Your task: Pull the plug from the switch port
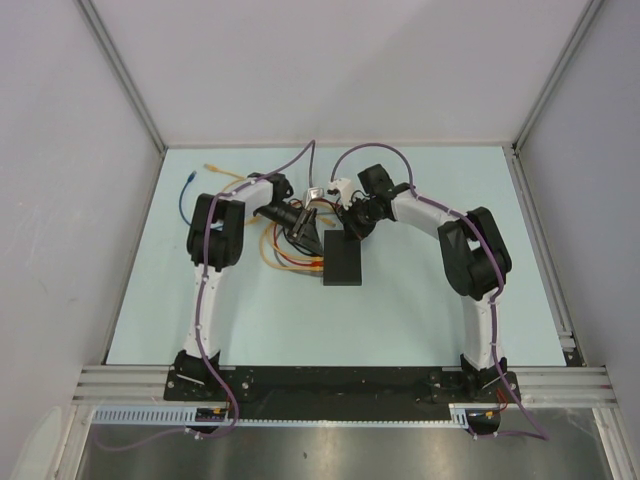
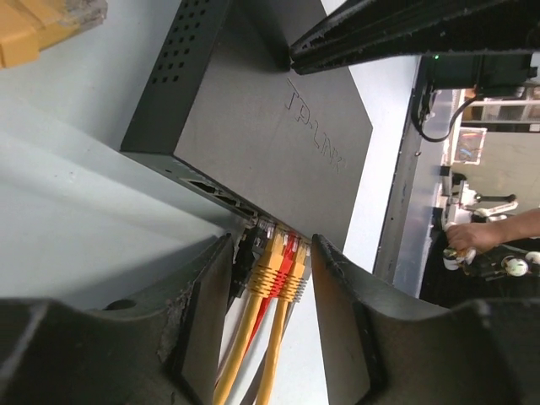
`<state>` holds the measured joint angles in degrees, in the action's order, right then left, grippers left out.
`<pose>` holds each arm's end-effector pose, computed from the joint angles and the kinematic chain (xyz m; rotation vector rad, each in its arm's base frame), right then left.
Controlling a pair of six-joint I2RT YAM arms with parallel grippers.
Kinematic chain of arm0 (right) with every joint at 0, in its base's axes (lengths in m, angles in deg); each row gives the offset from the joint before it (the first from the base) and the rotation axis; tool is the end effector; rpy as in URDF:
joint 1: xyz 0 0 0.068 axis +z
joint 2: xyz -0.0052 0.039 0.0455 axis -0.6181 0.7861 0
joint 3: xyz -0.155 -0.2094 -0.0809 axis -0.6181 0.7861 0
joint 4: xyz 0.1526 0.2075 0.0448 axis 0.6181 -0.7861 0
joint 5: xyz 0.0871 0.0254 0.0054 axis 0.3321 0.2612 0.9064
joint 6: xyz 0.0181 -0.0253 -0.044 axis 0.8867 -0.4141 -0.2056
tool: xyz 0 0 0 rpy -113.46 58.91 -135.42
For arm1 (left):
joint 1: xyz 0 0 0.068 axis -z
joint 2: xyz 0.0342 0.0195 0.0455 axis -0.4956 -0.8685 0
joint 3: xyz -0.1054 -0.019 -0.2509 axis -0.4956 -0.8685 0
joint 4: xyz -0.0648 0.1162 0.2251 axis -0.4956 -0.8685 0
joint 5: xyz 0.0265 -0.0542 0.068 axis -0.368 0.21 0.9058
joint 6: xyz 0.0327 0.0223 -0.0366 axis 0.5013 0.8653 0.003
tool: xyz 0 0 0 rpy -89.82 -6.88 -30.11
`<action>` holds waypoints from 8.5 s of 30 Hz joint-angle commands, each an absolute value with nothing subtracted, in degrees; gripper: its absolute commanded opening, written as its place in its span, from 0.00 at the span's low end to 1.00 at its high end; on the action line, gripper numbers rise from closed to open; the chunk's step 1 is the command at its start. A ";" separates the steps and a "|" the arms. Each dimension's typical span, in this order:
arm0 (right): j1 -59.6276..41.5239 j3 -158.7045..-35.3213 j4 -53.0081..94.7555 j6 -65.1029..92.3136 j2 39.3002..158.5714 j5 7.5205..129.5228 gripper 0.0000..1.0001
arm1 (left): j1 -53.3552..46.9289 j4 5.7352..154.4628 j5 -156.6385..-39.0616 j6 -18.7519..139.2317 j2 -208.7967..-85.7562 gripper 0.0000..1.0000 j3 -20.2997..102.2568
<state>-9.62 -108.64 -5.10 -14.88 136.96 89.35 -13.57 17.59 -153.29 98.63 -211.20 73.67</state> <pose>0.3813 0.2268 0.1761 -1.2434 2.2230 0.6865 0.4220 -0.1553 0.1069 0.9033 2.4860 -1.6462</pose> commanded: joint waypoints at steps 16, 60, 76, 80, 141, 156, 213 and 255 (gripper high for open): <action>-8.73 -105.49 -9.12 -16.76 139.41 83.20 0.03 | -11.96 16.65 -152.70 100.29 -215.57 0.38 77.97; -7.86 -105.31 -9.12 -17.38 139.58 82.33 0.05 | -14.59 11.64 -156.56 103.02 -218.47 0.09 86.30; -7.68 -105.49 -9.20 -17.55 139.67 81.89 0.05 | -14.59 2.41 -154.20 109.62 -221.19 0.00 93.34; -7.77 -105.23 -9.38 -17.73 139.58 82.06 0.05 | -14.60 3.38 -150.41 109.87 -220.67 0.00 95.63; -7.59 -105.23 -9.56 -18.08 140.02 81.53 0.06 | -16.53 -5.85 -146.98 119.63 -218.57 0.00 92.31; -7.68 -105.58 -9.73 -18.17 140.37 81.27 0.06 | -21.09 -2.88 -134.25 115.51 -200.56 0.00 102.66; -6.19 -104.96 -9.47 -20.02 140.20 79.78 0.08 | -32.35 46.45 -109.64 84.02 -189.74 0.58 91.77; -10.32 -102.24 -11.49 -16.41 131.06 82.94 0.07 | -15.91 37.13 -146.62 90.98 -191.57 0.66 56.25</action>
